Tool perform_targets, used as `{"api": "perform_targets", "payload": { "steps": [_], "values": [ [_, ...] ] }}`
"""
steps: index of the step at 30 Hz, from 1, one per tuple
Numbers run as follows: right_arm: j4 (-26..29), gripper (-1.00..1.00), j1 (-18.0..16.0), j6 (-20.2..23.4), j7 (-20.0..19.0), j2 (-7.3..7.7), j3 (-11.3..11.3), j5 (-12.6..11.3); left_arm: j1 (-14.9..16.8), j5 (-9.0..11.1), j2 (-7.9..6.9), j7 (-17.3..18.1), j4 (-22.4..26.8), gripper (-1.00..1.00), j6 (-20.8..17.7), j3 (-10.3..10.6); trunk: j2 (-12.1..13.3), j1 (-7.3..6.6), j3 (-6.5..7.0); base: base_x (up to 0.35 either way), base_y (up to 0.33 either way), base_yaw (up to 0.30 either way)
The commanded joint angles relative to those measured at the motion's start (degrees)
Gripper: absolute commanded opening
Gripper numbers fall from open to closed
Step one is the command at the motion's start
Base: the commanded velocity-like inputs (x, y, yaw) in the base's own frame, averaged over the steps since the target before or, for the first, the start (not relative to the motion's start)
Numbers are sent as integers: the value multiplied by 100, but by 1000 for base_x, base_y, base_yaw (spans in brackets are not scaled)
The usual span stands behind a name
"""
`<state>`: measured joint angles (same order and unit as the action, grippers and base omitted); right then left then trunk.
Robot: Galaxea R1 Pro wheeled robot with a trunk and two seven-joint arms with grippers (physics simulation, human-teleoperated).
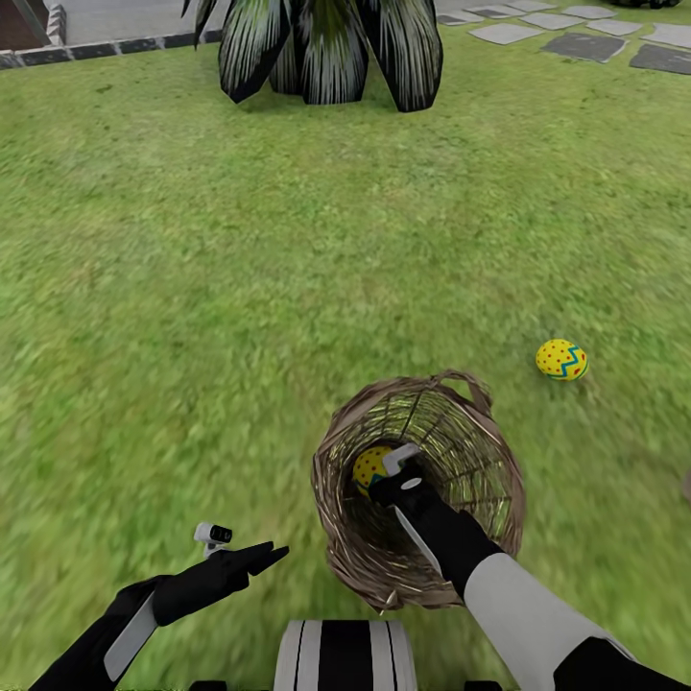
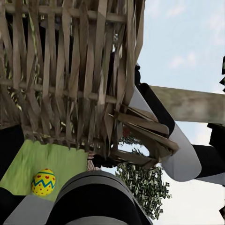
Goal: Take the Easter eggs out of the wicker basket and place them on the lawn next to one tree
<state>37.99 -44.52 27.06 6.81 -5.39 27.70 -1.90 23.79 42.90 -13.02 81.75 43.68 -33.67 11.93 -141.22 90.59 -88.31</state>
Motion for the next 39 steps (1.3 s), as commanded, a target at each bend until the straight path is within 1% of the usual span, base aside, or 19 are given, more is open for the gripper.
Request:
{"api": "perform_targets", "payload": {
  "steps": [1,14,33,39],
  "values": [
    [7,100,-4,25,39,3,28,-21,3,44,-8,7,-2,100,-60,29,-1,-1,-12,0,0,0],
    [26,100,-4,10,39,-6,34,-21,3,49,-8,7,0,100,-60,29,-1,-1,-124,0,0,0],
    [69,100,-4,10,39,-4,39,-21,3,43,-1,12,0,100,-60,29,-1,-1,-131,0,0,0],
    [68,100,-4,10,39,3,43,-21,3,44,-2,13,0,100,-60,33,-1,-1,-170,0,0,0]
  ]
}}
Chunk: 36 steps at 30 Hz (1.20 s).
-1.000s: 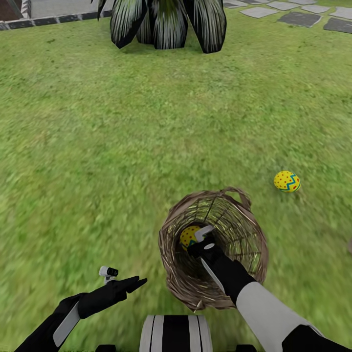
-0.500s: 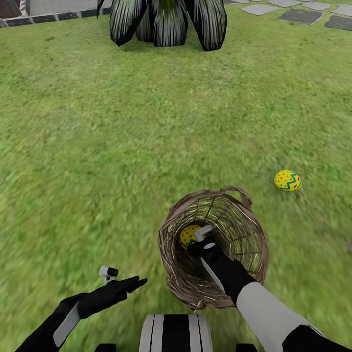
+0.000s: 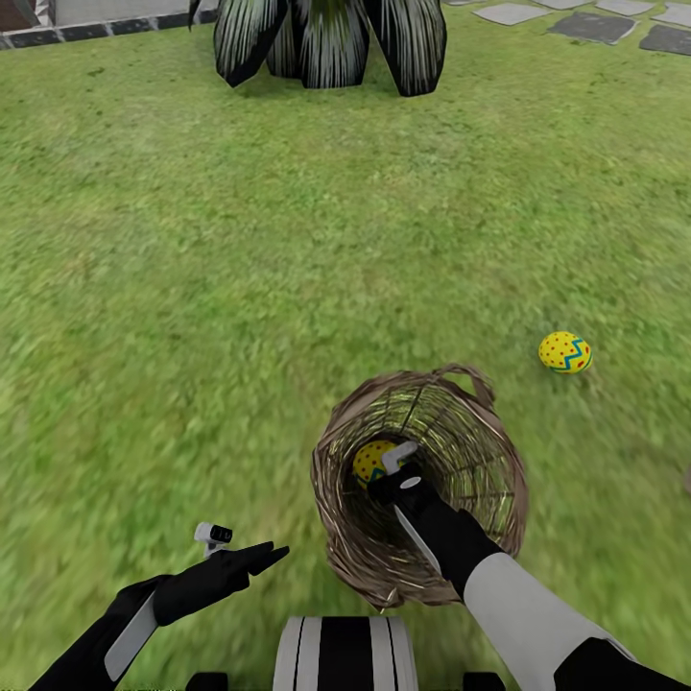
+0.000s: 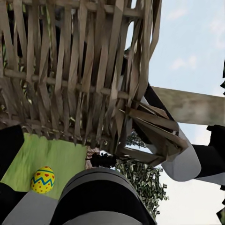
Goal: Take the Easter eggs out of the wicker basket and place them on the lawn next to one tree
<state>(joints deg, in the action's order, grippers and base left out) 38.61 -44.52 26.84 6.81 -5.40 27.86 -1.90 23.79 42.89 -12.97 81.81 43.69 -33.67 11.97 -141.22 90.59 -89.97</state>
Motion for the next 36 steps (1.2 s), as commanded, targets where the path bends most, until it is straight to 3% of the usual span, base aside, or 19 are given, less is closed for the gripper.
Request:
{"api": "perform_targets", "payload": {
  "steps": [1,13,36],
  "values": [
    [7,100,-4,31,39,3,26,-21,3,44,-9,5,-1,100,-60,27,-1,-1,-12,0,0,0],
    [14,100,-4,31,39,7,26,-20,3,44,-4,9,-1,100,-60,28,-1,-1,-115,0,0,0],
    [42,100,-4,-179,39,38,18,6,3,44,-4,10,-1,100,-60,31,-1,-1,-156,0,0,0]
  ]
}}
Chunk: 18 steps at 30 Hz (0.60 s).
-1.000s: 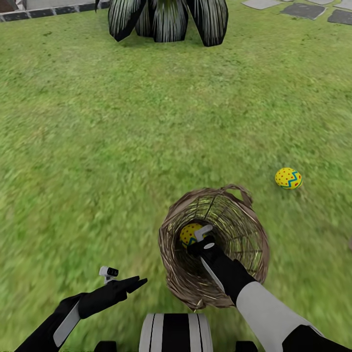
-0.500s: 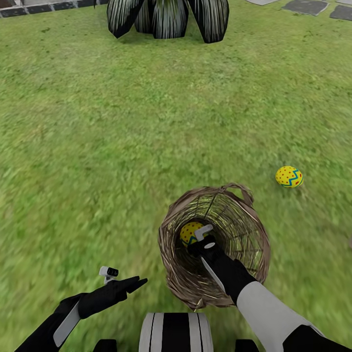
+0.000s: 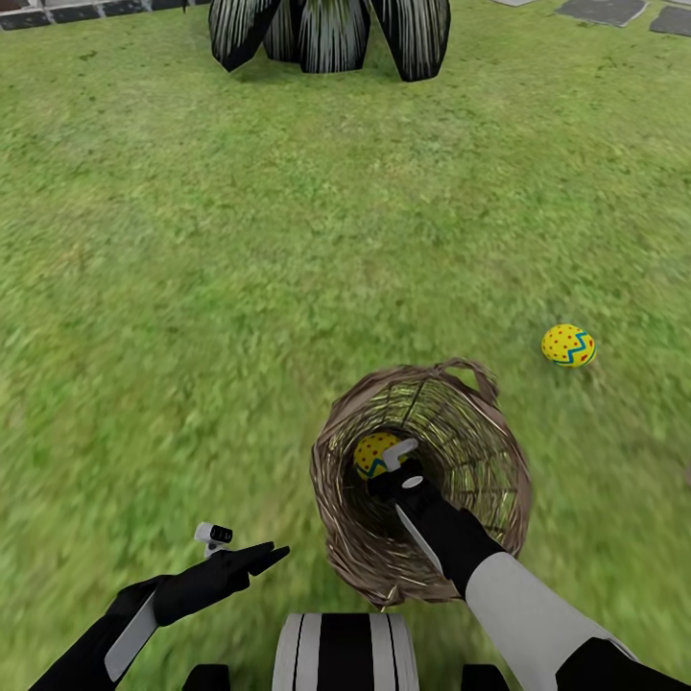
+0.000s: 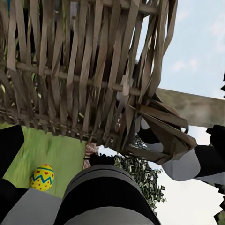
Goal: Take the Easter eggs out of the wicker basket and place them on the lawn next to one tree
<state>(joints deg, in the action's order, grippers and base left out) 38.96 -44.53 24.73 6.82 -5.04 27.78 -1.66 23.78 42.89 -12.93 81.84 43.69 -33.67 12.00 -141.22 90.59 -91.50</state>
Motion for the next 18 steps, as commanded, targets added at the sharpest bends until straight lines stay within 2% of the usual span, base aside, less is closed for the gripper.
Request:
{"api": "perform_targets", "payload": {
  "steps": [1,10,14,18],
  "values": [
    [7,100,-3,32,39,3,26,-18,3,46,-8,7,-1,100,-60,28,-1,-1,-7,0,0,0],
    [7,100,-3,20,39,4,26,-18,0,60,-16,7,-30,100,-69,22,-1,-1,-30,0,0,0],
    [1,100,-3,-220,39,4,26,4,-4,61,-16,7,-28,100,-69,22,-1,-1,-51,0,0,0],
    [-2,100,-3,-257,39,4,26,8,0,61,-16,7,-33,100,-73,22,-1,-1,-80,0,0,0]
  ]
}}
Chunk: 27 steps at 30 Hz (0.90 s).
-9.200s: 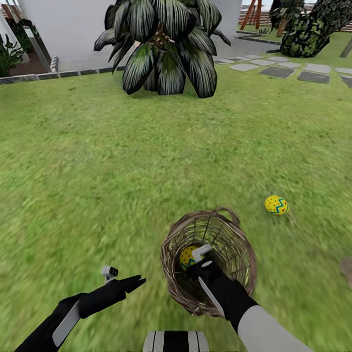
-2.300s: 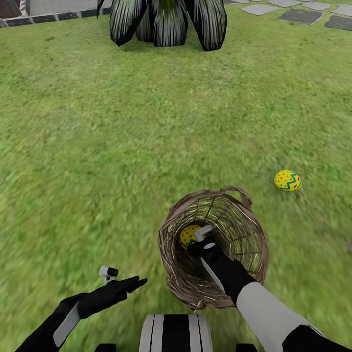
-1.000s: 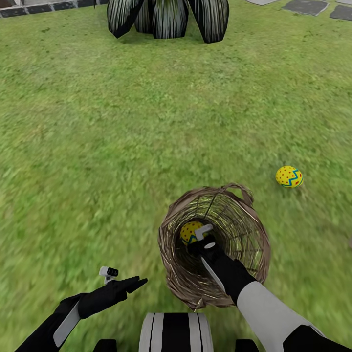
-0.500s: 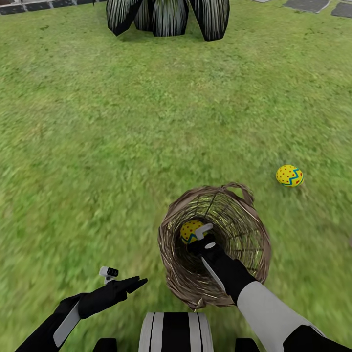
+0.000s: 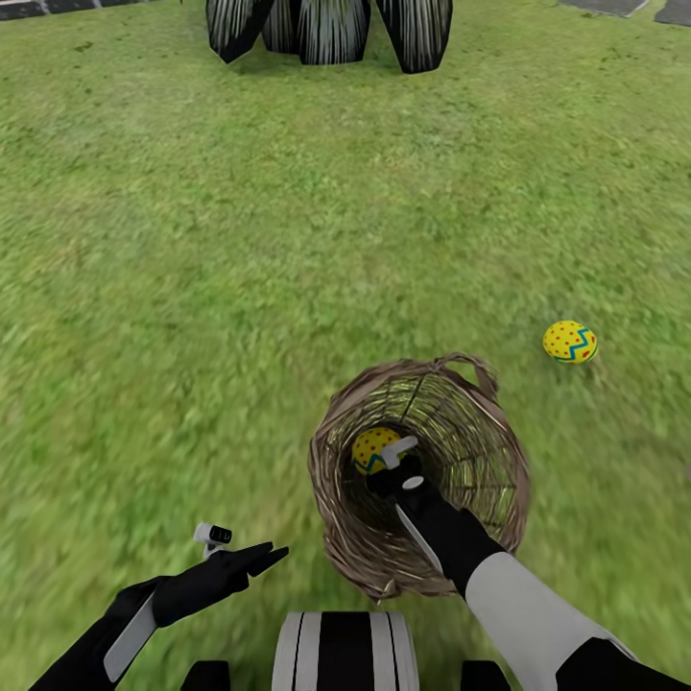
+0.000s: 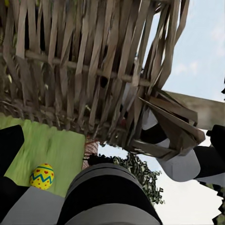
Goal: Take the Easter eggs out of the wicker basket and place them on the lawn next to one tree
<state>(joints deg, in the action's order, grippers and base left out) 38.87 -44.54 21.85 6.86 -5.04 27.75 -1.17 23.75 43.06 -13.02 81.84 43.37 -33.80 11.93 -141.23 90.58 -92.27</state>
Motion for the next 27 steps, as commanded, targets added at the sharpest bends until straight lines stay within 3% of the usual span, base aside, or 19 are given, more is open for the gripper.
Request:
{"api": "perform_targets", "payload": {
  "steps": [1,6,10,11,27],
  "values": [
    [7,100,-2,30,35,3,28,-41,4,44,-7,8,-3,100,-63,29,-1,0,-11,0,0,0],
    [7,100,-2,29,35,3,28,-41,2,44,-7,8,-4,100,-88,29,-201,109,-121,0,0,0],
    [15,100,-2,29,35,11,28,-43,-1,44,-7,8,-4,100,-91,29,-201,109,-122,0,0,0],
    [14,-100,-2,29,35,12,28,-42,3,44,-6,8,-4,100,-91,29,-201,109,-122,0,0,0],
    [15,-100,-2,29,35,19,28,-41,2,39,-6,8,4,100,-91,29,-201,109,-122,0,0,0]
  ]
}}
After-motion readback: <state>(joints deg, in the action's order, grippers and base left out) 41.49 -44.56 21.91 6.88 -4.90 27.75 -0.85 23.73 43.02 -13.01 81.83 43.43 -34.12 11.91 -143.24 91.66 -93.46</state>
